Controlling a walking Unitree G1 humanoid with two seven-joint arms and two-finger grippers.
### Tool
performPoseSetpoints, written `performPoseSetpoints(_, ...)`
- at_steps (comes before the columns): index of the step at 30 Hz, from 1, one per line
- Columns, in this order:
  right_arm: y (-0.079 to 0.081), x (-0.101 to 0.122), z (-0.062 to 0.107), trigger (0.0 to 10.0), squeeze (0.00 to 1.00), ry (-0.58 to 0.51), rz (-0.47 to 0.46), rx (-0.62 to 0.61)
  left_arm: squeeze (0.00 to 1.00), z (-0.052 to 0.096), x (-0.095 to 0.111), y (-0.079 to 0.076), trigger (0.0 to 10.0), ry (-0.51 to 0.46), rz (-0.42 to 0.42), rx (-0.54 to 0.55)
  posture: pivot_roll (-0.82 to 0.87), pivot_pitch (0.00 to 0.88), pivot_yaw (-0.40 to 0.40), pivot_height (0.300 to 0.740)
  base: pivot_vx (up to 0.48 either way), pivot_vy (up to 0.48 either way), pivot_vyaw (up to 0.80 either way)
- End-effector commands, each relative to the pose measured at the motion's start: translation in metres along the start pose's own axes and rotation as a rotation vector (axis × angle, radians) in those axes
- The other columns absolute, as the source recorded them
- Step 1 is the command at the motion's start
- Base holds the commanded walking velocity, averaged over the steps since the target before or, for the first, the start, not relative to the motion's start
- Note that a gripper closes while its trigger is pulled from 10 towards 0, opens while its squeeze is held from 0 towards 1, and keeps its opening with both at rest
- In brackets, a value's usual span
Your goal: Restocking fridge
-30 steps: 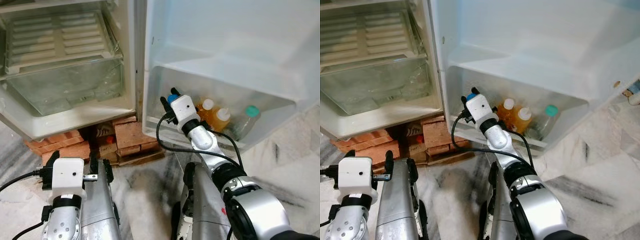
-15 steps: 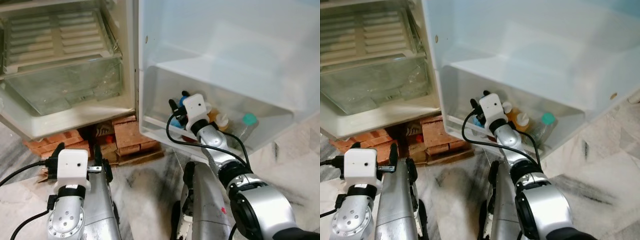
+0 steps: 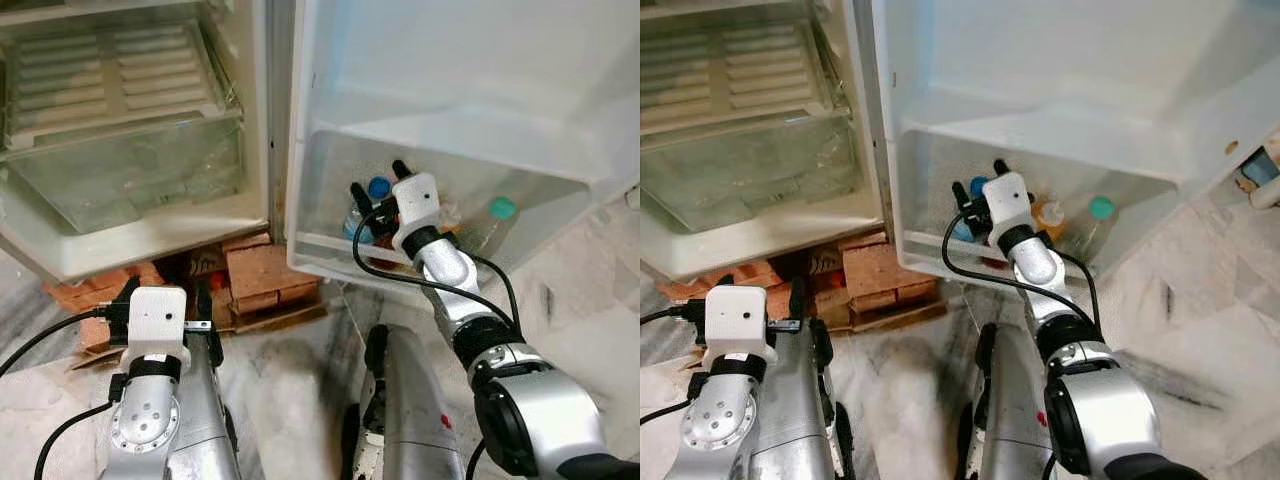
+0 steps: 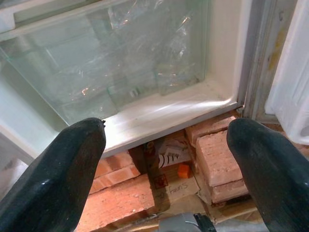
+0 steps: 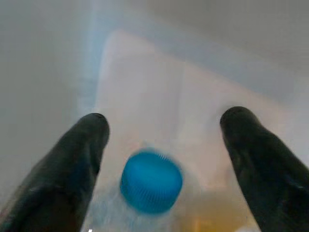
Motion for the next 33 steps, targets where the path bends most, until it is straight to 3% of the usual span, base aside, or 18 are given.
performPoseSetpoints(1, -0.006, 0.006, 0.004, 10.0, 1.0, -0.048, -0.029, -0.024, 0.0, -0.002, -0.004, -0.001, 10.0, 0.004, -0.001, -0.007, 0.19, 0.109, -0.102, 0.48, 0.0, 0.0, 0.0)
performPoseSetpoints(8, -0.012, 0.019, 0.009, 10.0, 1.0, -0.122, -0.069, -0.052, 0.0, -0.012, -0.001, -0.003, 10.0, -0.021, -0.004, -0.018, 0.18, 0.073, -0.088, 0.48, 0.0, 0.0, 0.0)
performPoseSetpoints(17, -0.014, 0.02, 0.025, 10.0, 1.0, -0.136, -0.124, -0.075, 0.0, -0.019, 0.0, -0.004, 10.0, -0.039, -0.003, -0.018, 0.16, 0.041, -0.086, 0.48, 0.0, 0.0, 0.0)
performPoseSetpoints(27, 0.018, -0.009, 0.082, 10.0, 1.0, 0.01, -0.244, -0.013, 0.0, -0.013, -0.01, -0.007, 10.0, -0.013, 0.0, -0.04, 0.14, 0.027, -0.078, 0.48, 0.0, 0.0, 0.0)
performPoseSetpoints(32, 0.021, -0.008, 0.101, 10.0, 1.0, 0.045, -0.284, -0.041, 0.0, -0.018, -0.008, -0.008, 10.0, -0.026, 0.009, -0.047, 0.13, 0.018, -0.065, 0.48, 0.0, 0.0, 0.0)
performPoseSetpoints(33, 0.02, -0.007, 0.104, 10.0, 0.8, 0.052, -0.287, -0.055, 0.0, -0.018, -0.007, -0.008, 10.0, -0.03, 0.011, -0.048, 0.13, 0.017, -0.064, 0.48, 0.0, 0.0, 0.0)
Point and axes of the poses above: a point about 5 cm out from each wrist's last joint towards the gripper, its own z axis pointing back from the gripper into the wrist, its own x axis along the axis of the wrist's last joint, y = z × x, the point moved 4 cm from there along -z, pointing out of the wrist towards the gripper, and after that the axes turned 3 degrees about -z, right-handed, at the moved point
